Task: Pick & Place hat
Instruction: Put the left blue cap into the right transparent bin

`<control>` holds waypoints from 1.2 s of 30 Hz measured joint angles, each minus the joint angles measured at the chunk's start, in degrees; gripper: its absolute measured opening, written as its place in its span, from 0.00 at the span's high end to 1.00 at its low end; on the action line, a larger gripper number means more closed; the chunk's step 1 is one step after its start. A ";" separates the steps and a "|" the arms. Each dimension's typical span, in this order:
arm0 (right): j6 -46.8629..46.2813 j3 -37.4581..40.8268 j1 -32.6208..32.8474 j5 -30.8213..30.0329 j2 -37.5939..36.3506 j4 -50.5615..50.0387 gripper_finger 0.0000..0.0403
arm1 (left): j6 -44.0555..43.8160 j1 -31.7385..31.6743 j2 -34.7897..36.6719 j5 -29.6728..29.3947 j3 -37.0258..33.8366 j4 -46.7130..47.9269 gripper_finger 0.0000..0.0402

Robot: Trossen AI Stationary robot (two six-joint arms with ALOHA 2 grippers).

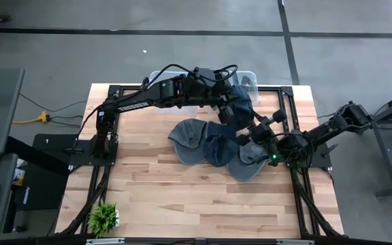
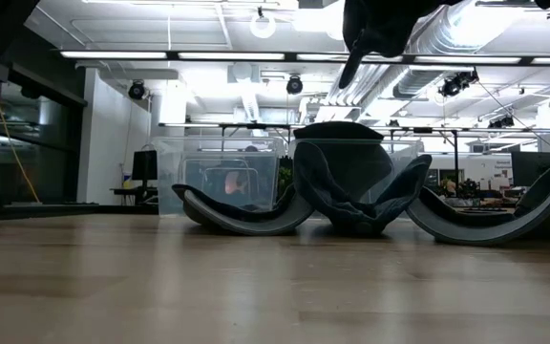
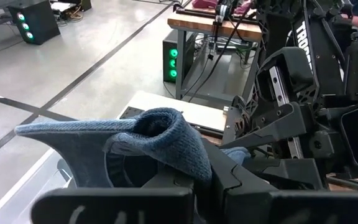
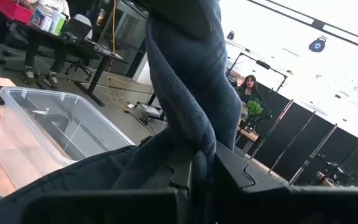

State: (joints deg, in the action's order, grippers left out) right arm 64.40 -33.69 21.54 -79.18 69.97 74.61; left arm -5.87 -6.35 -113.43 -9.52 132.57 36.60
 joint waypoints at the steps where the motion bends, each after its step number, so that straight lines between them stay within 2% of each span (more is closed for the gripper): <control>1: 0.00 0.00 0.11 0.02 0.00 -0.09 0.94 | 0.00 0.00 0.00 0.00 0.00 0.00 1.00; 12: 1.16 0.00 1.07 0.48 0.00 -0.26 0.94 | 2.29 0.00 0.00 0.12 0.00 0.27 0.93; 16: 1.56 0.00 1.07 0.35 -0.28 -0.33 0.94 | 4.51 0.00 0.00 1.70 0.00 0.46 0.84; 23: 1.62 0.00 1.07 0.28 -1.73 -1.40 0.94 | 9.81 -0.02 0.49 1.33 0.15 -0.24 0.65; 28: 2.15 0.00 1.07 0.26 -3.16 -2.30 0.94 | 13.15 0.00 2.24 1.04 2.31 -1.96 0.56; 33: 4.30 -0.02 1.11 1.16 -5.85 -2.44 0.94 | 15.29 0.00 5.48 -1.76 2.56 -2.01 0.54; 36: 5.48 -1.51 1.09 1.34 -7.51 -4.43 0.94 | 15.73 -0.02 8.28 -1.88 2.24 3.89 0.54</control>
State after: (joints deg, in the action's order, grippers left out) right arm 69.88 -35.20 22.63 -77.84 62.46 70.17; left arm 9.86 -6.37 -105.15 -11.40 134.82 40.49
